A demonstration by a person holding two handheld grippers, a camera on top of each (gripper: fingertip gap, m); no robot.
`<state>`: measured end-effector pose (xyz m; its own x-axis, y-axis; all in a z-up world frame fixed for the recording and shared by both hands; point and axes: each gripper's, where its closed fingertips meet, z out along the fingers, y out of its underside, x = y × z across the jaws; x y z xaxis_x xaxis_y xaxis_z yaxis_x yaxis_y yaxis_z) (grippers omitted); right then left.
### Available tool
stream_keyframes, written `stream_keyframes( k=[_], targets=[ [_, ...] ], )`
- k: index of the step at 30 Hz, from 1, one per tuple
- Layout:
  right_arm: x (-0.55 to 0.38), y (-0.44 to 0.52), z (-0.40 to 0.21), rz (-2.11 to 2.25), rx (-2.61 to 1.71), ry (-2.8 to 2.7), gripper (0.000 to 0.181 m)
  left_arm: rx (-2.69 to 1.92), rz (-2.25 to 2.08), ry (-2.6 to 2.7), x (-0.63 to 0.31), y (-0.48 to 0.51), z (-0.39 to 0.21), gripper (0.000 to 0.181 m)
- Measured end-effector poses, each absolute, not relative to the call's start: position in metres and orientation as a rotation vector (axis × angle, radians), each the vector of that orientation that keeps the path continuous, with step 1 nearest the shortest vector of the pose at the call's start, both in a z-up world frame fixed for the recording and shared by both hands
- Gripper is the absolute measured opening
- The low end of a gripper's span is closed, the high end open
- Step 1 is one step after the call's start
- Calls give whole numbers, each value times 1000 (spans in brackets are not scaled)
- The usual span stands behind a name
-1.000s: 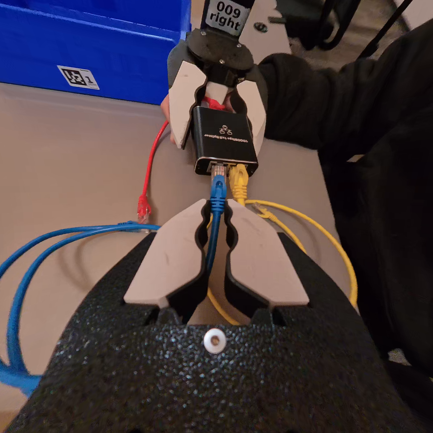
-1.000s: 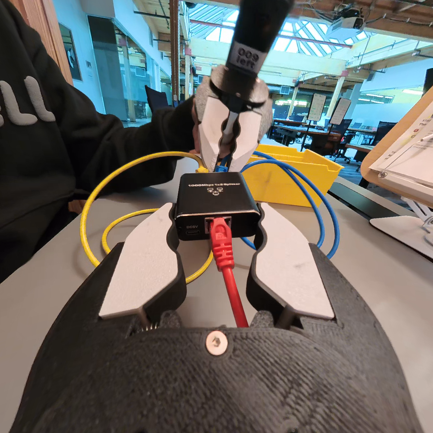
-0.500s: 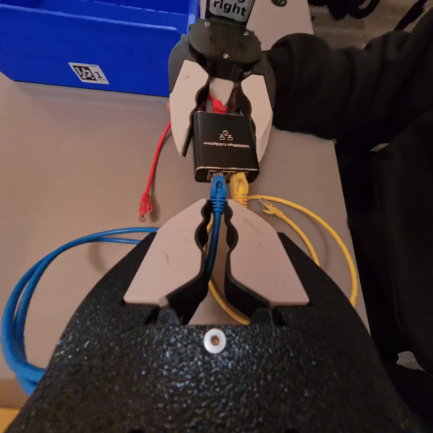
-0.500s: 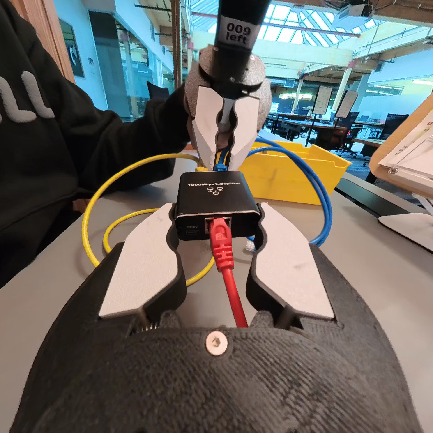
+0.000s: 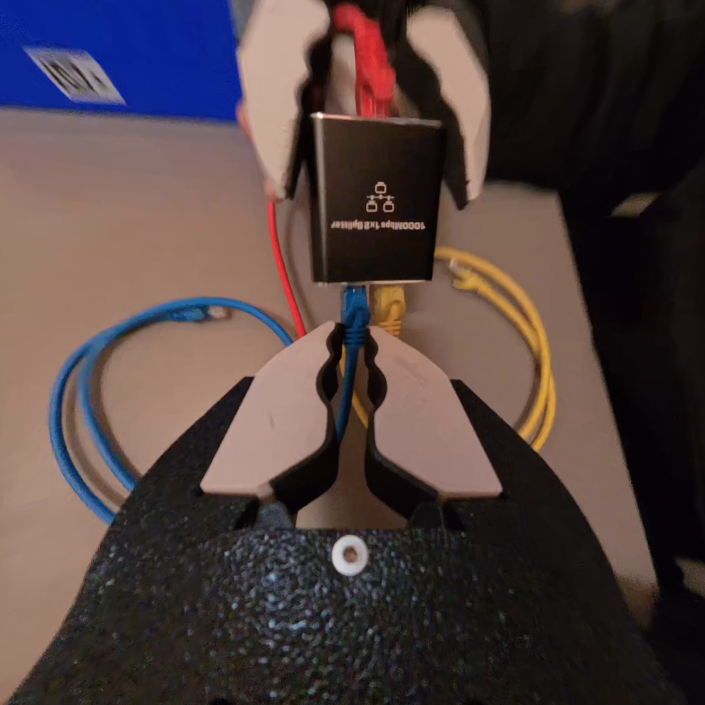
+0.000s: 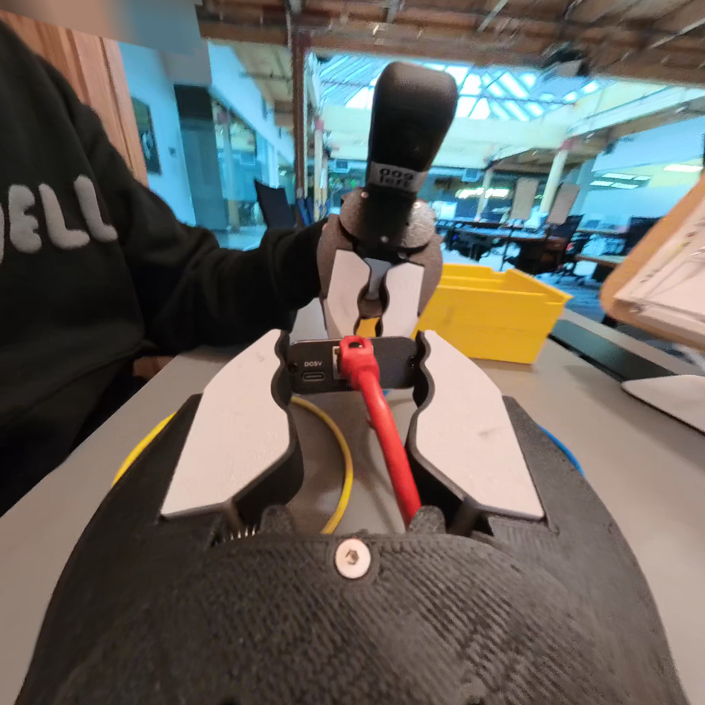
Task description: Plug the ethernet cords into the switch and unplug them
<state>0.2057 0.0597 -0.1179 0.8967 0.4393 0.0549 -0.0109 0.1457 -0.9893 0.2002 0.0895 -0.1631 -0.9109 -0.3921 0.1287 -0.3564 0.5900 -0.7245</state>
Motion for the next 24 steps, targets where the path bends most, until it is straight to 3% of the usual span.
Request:
stream_keyframes(
  k=[1,20,24],
  targets=[
    [212,56,-115,317,-1387,-350,63,-670,-1329,2702,204,92,-149,10],
    [223,74,-128,71,-1474,-298,66,-494,-1386,2475,210,103,-112,10],
    [222,74,-128,101,-1453,-295,66,-456,-1325,2439,211,108,-110,22]
  ],
)
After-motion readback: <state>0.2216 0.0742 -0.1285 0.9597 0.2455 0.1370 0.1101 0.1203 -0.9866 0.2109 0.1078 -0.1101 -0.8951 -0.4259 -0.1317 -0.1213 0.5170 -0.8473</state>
